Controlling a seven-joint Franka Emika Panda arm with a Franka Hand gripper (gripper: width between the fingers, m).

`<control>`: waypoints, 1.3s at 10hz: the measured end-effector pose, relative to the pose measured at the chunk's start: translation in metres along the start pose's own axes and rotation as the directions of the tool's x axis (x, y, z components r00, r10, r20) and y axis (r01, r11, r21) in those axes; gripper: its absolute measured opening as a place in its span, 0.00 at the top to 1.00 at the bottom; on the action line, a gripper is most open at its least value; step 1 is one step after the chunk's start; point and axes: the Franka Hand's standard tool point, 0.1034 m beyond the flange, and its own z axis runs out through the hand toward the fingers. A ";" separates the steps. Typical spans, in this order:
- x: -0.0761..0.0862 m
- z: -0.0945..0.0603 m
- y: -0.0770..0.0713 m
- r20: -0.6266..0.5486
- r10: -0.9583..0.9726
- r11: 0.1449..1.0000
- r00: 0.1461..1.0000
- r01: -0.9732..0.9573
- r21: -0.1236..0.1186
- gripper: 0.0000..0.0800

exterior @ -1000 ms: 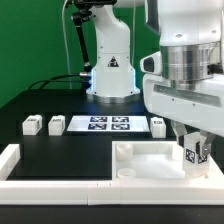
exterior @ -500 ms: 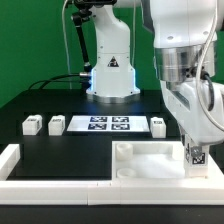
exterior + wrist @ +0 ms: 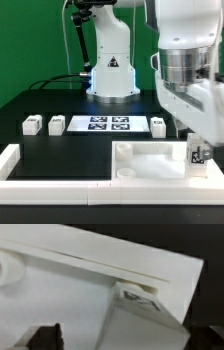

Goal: Assemble square table

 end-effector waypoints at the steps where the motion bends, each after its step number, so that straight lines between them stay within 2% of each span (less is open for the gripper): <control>1: -0.001 -0.001 -0.002 0.000 -0.095 0.995 0.996 0.095 0.002 0.20; 2: -0.003 -0.003 -0.003 -0.011 -0.134 0.991 0.991 0.134 0.019 0.20; 5: -0.003 -0.001 -0.002 -0.013 -0.375 0.927 0.927 0.375 0.010 0.19; 7: -0.009 0.002 -0.002 -0.017 -0.597 0.802 0.802 0.596 -0.034 0.19; 9: -0.009 0.006 -0.001 -0.017 -0.822 0.570 0.570 0.820 -0.060 0.19; 10: -0.009 0.006 -0.001 -0.013 -0.860 0.509 0.509 0.858 -0.065 0.19; 12: -0.009 0.006 -0.001 -0.014 -0.849 0.527 0.527 0.847 -0.064 0.22; 13: -0.009 0.006 -0.001 -0.015 -0.843 0.538 0.538 0.841 -0.064 0.44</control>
Offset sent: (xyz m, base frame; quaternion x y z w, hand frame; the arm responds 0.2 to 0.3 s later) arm 0.0000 0.0000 0.0000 0.0000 0.0000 -0.2571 0.9664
